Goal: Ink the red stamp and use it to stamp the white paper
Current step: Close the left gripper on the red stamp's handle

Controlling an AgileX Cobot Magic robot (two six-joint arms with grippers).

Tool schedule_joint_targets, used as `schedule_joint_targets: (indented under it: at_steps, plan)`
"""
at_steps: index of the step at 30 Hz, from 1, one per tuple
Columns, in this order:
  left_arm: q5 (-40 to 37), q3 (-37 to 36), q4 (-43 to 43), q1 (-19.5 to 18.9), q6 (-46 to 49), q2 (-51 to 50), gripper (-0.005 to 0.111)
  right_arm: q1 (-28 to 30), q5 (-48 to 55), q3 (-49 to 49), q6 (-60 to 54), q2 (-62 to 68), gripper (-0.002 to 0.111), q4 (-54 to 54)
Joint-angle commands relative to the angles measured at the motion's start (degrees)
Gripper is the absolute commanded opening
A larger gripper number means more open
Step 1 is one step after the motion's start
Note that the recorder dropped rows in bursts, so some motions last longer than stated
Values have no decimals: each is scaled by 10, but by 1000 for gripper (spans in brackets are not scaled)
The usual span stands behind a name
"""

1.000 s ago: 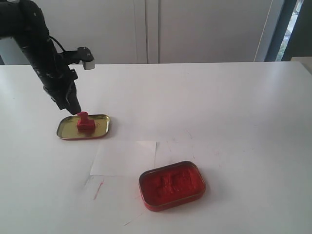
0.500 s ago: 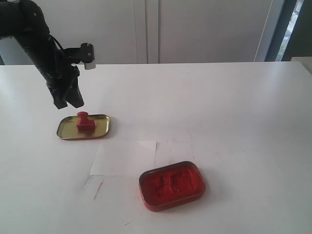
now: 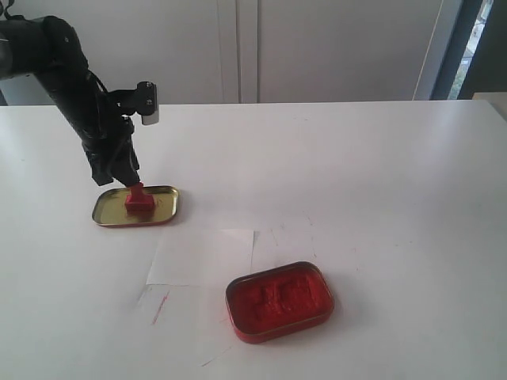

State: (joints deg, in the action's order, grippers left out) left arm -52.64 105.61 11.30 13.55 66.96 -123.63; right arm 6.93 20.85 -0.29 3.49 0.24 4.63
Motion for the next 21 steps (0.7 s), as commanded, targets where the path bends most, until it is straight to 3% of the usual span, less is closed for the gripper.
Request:
schedule_joint_targets:
  at_steps: [1, 21]
  plan:
    - [-6, 1, 9, 3, 17, 2, 41, -1, -9, 3, 2, -2, 0, -1]
    - [-23, 1, 12, 4, 35, -40, 40, -1, -9, 3, 2, -2, 0, -1]
